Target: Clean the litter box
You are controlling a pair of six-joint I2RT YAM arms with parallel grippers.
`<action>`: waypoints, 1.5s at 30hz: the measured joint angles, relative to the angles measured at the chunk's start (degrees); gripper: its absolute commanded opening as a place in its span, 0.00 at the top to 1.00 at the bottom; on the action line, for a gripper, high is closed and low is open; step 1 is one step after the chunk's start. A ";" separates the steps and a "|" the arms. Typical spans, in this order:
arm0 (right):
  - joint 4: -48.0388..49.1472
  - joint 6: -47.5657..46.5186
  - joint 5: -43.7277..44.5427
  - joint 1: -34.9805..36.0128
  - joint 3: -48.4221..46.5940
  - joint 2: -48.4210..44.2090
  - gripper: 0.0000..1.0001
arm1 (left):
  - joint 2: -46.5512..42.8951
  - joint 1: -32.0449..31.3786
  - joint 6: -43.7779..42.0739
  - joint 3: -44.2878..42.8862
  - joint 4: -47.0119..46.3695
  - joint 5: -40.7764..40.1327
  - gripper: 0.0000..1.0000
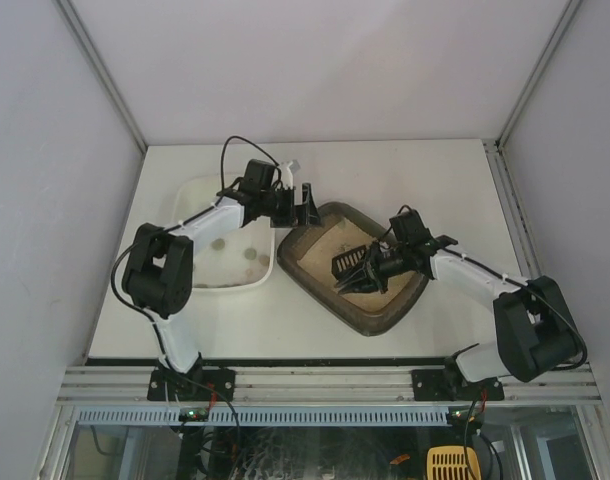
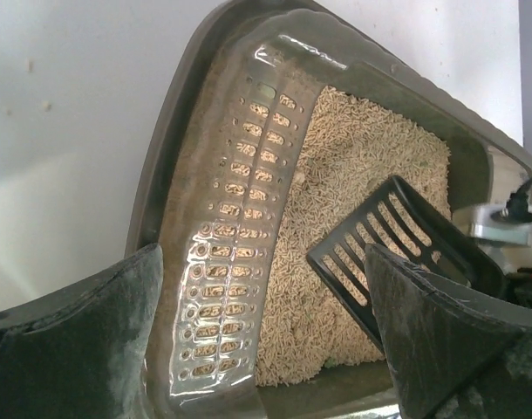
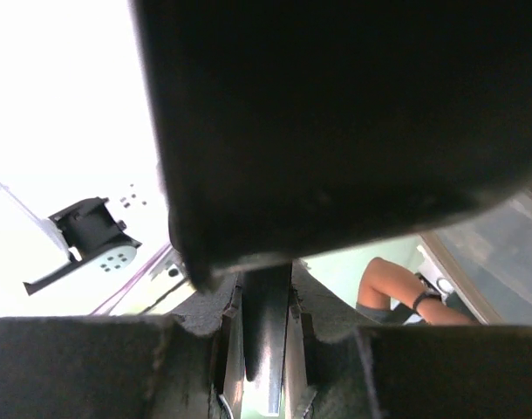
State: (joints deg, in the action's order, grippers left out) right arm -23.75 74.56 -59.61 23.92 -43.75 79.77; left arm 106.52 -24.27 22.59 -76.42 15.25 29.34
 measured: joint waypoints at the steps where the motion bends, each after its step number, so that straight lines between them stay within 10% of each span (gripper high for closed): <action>1: 0.17 0.33 0.24 -0.24 -0.81 0.74 1.00 | -0.46 -0.17 0.79 0.57 -0.17 0.02 0.00; 13: 8.15 14.29 11.52 2.56 -2.08 -0.48 1.00 | -8.20 -6.10 10.01 7.54 -1.84 -6.78 0.00; 21: 9.01 19.45 16.13 7.85 -2.08 -0.61 1.00 | -0.48 -2.69 10.38 -8.98 -1.60 -10.86 0.00; 28: 10.56 24.17 21.59 10.51 -0.35 -4.68 1.00 | 15.96 1.01 10.43 -26.18 -2.25 -1.25 0.00; 45: 27.21 36.39 25.75 9.20 8.07 -0.46 1.00 | 22.80 -4.42 11.78 -24.24 -9.77 19.02 0.00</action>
State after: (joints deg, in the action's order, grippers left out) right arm 3.46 110.96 -33.87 33.12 -35.68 79.31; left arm 129.32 -28.69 34.37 -100.66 5.48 48.36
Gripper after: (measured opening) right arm 0.151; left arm 0.996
